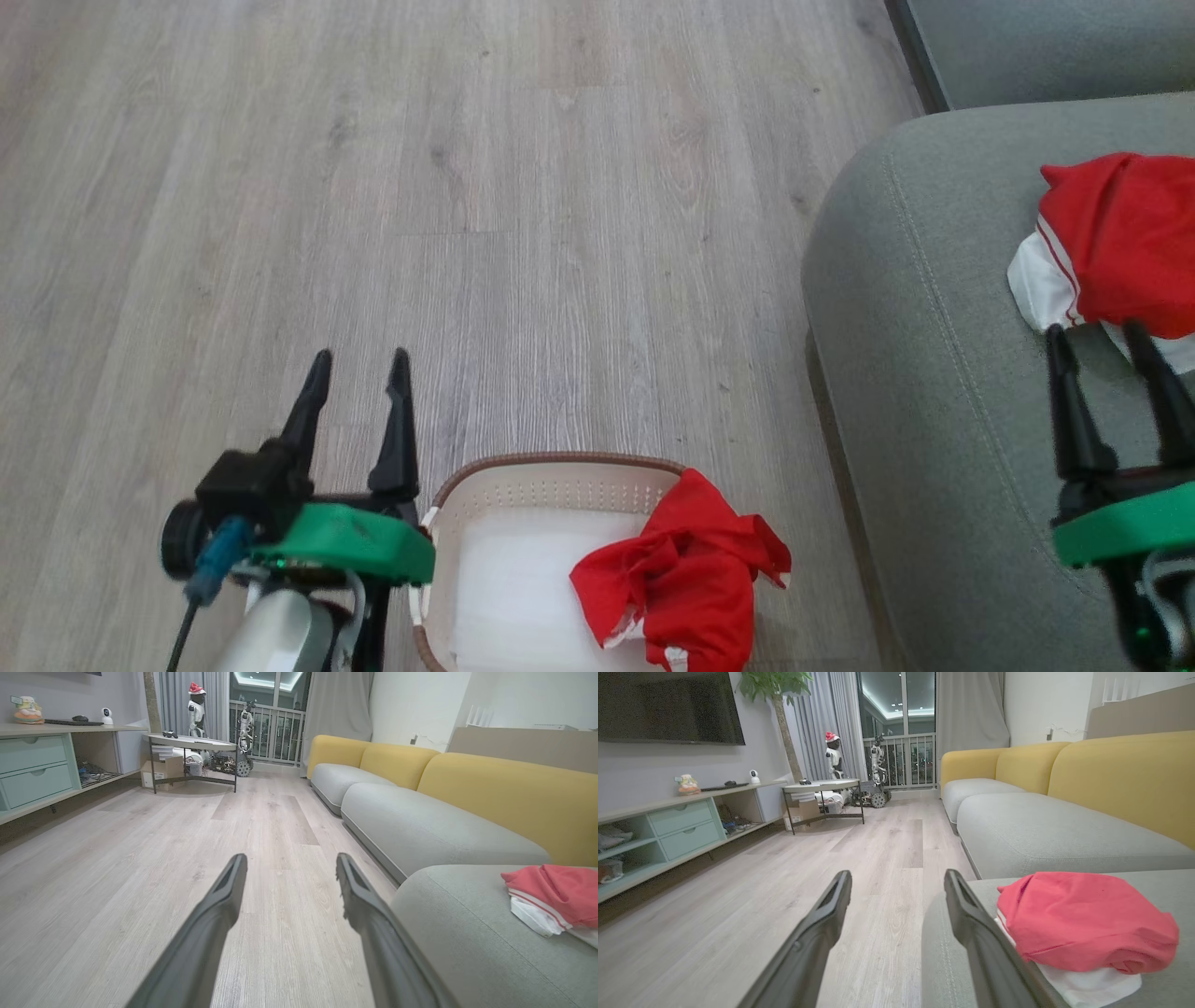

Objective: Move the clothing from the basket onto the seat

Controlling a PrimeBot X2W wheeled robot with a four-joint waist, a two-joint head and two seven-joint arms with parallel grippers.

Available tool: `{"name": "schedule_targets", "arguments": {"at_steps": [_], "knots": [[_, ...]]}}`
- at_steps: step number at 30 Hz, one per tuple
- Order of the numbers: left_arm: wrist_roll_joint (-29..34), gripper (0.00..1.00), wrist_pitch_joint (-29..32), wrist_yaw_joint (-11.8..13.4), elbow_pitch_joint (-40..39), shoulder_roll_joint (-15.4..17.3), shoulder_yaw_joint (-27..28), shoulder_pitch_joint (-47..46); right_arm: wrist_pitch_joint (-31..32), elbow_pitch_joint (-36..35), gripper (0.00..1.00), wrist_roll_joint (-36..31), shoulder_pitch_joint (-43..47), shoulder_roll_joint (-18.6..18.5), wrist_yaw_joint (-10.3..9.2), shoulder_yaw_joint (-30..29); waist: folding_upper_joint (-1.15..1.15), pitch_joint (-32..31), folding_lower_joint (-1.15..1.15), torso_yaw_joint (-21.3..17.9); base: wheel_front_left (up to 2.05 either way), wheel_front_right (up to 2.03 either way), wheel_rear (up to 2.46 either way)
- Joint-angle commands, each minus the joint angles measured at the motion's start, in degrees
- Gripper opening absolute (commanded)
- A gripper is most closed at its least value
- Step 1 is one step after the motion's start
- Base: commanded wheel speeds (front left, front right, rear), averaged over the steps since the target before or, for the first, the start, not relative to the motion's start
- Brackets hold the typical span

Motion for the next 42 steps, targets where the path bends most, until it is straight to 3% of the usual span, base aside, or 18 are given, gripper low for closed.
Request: {"name": "schedule_targets", "arguments": {"at_steps": [1,7,13,29,42], "knots": [[1.3,1.0,-0.7,-0.5,-2.1,0.0,3.5,-1.1,-0.5,-2.9,1.0,-0.7,-0.2,-0.2,-0.02,0.3,0.0,0.2,0.0,-0.1,0.0,0.0,0.0],[5.6,1.0,-0.7,-2.5,-1.7,-2.6,6.6,1.3,-0.5,-5.2,1.0,-3.2,2.0,2.9,-0.02,0.7,0.0,0.7,0.0,-0.1,0.0,0.0,0.0],[8.5,1.0,-0.7,-4.7,-0.9,-5.1,8.7,2.3,-0.5,-5.4,1.0,-3.9,2.2,3.6,-0.02,1.4,0.0,1.1,0.0,-0.2,0.0,0.0,0.0],[12.2,1.0,-0.7,-9.0,1.0,-8.6,12.6,2.4,-0.5,-5.0,1.0,-3.6,1.4,2.9,-0.02,3.5,0.0,1.4,0.0,-0.6,0.0,0.0,0.0],[13.3,1.0,-0.7,-10.2,2.6,-9.8,12.7,1.2,-0.5,-5.4,1.0,-2.4,-1.2,1.5,-0.02,3.9,0.0,4.4,0.0,-2.3,0.0,0.0,0.0]]}}
